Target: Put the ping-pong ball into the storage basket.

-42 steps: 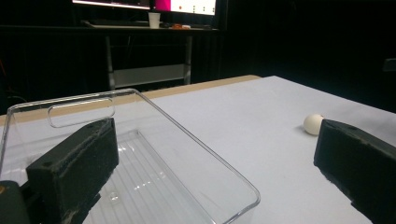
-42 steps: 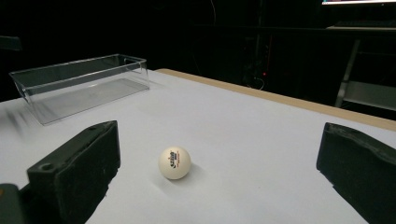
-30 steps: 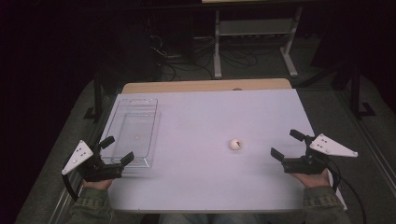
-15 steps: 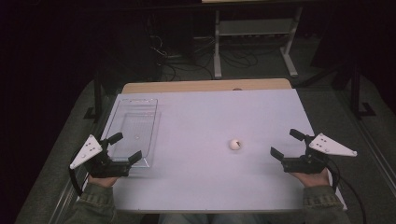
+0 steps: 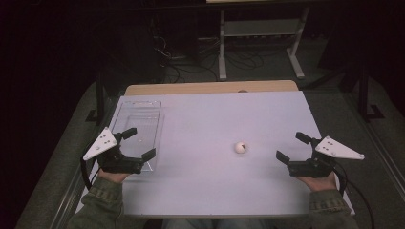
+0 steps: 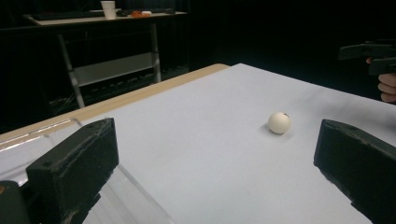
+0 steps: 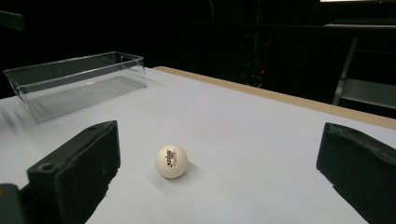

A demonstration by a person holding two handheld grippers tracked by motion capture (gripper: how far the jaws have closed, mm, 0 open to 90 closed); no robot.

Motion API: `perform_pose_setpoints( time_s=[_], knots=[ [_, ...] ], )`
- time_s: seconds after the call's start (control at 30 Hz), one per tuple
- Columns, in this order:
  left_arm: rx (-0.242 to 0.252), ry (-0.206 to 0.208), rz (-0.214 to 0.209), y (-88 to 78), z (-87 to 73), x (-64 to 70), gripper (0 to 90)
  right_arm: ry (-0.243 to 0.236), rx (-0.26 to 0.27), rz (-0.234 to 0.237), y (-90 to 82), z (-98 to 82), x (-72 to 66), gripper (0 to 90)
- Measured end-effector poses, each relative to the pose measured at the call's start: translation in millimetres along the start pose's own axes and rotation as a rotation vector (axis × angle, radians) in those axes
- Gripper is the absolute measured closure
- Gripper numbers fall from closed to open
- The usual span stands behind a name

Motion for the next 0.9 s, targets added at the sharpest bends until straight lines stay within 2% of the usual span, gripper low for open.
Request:
perform_pose_setpoints(
  time_s=[0.9],
  knots=[
    [-0.083,0.056,-0.107,45.8,23.7,23.3,0.0,-0.001,-0.002,-0.001,-1.1,-0.3,-0.2,0.0]
  ],
)
Point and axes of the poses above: each handheld gripper's, and its own axes: y roughly forward along the jaws, z roughly out of its top, x roughly to its right, the point moved 7 cm from there along y, roughly forward along the jaws, and after that the axes turned 3 degrees about x, right-handed, at the moved point
